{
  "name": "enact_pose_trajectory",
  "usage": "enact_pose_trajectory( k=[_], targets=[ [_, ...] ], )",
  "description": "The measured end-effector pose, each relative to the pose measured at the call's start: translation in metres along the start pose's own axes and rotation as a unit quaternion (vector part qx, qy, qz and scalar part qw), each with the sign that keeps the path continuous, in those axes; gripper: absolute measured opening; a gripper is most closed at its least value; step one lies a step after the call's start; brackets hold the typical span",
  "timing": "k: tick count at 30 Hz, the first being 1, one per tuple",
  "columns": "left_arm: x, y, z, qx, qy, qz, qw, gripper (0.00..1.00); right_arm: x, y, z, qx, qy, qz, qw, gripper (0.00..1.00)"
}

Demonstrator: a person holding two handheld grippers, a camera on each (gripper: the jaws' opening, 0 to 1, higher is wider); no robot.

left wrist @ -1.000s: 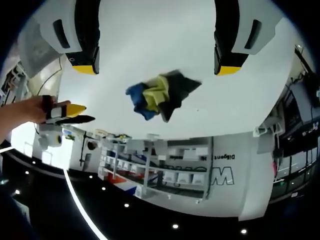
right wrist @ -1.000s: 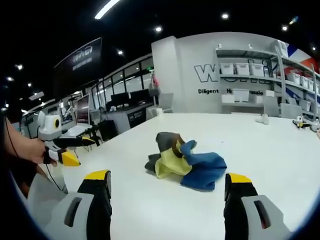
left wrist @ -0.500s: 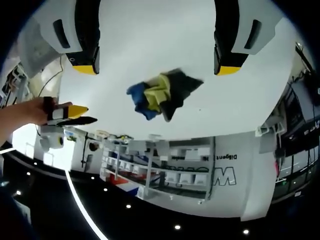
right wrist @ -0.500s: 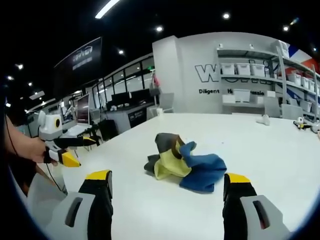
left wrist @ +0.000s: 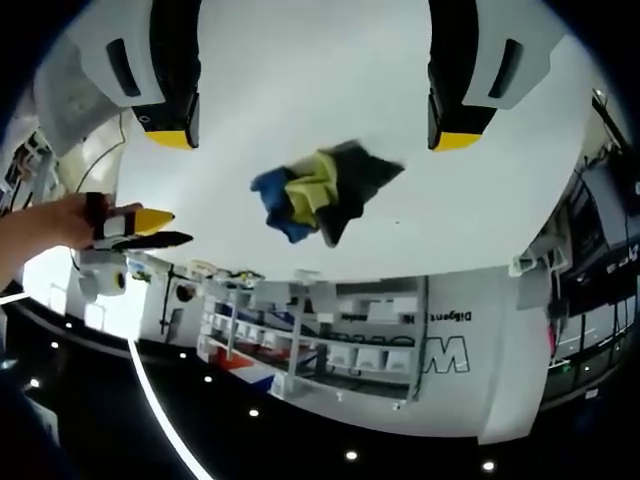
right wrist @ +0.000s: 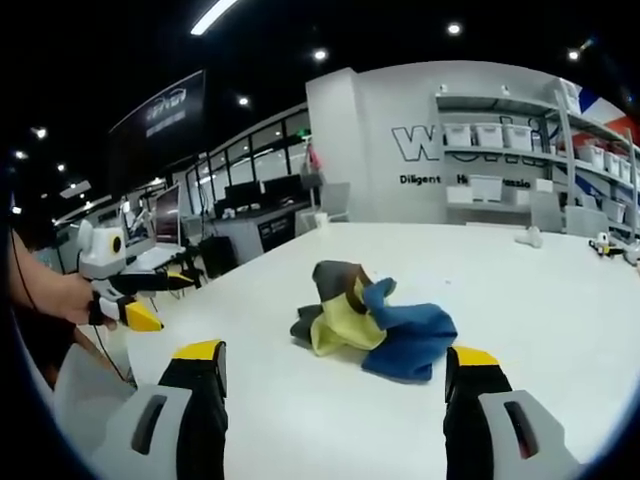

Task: Fold the garment on the visible template until the final outline fits inside the template.

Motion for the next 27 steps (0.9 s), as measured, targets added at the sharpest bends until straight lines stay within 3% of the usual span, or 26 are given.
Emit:
enact_pose_trajectory(
  k=[27],
  targets=[
    [-0.01,-0.006,0.003,0.003,-0.01,-0.001,0.9999,0.95,-0.011,0.011,0.002,-0.008,-0.004,0.001,1.0,0.87]
  ],
)
Point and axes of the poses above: the point that each gripper's makers call its tool centre point, and the gripper's own axes: x roughly forward along the fingers, y roughly to its left, z roughly out of its top, the point moved 9 cm from there along -x, roughly backward along the fingers, and after that the axes turned 7 degrees about z, right-handed, at the moved point
